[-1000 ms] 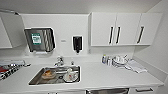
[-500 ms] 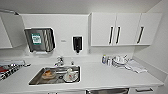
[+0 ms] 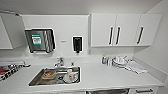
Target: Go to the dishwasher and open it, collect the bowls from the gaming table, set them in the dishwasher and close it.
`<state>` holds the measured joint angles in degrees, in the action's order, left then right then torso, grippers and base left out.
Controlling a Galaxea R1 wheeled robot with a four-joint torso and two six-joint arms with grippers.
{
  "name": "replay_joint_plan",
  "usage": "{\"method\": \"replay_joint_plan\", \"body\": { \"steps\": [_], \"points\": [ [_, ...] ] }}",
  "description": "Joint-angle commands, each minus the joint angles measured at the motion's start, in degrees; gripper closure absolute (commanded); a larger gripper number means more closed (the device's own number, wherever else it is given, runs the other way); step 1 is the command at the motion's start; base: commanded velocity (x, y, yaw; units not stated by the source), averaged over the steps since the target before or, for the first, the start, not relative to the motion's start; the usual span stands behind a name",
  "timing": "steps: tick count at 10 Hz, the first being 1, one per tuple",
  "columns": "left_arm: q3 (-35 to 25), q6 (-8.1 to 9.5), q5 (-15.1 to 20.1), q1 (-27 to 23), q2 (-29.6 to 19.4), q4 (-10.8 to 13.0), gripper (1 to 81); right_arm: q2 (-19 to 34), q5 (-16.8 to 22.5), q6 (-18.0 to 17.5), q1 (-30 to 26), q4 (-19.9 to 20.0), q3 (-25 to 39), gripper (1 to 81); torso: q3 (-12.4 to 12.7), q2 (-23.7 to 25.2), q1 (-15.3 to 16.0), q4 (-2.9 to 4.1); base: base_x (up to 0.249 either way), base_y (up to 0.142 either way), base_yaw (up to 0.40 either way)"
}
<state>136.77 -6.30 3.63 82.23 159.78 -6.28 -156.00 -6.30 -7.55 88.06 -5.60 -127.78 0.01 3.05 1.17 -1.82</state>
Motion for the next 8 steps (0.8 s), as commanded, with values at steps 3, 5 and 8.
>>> {"method": "replay_joint_plan", "body": {
  "steps": [3,5,8],
  "points": [
    [-16.99,-0.11,-2.91,-3.69,-12.33,-0.75,1.0,13.41,2.44,-1.94,-4.34,0.15,18.02,1.0,0.0,9.4,5.94,0.0,0.0,0.0,0.0],
    [-32.11,-0.11,-4.76,-4.13,-21.92,-0.58,1.0,13.32,2.44,-2.12,-4.78,0.15,16.96,1.0,0.0,13.44,8.5,0.0,0.0,0.0,0.0],
    [-46.47,-0.2,-9.07,-4.13,-32.04,-0.14,1.0,13.93,2.52,-2.65,-5.3,1.28,16.0,1.0,0.02,19.45,12.28,0.0,0.0,0.0,0.0]
  ]
}}
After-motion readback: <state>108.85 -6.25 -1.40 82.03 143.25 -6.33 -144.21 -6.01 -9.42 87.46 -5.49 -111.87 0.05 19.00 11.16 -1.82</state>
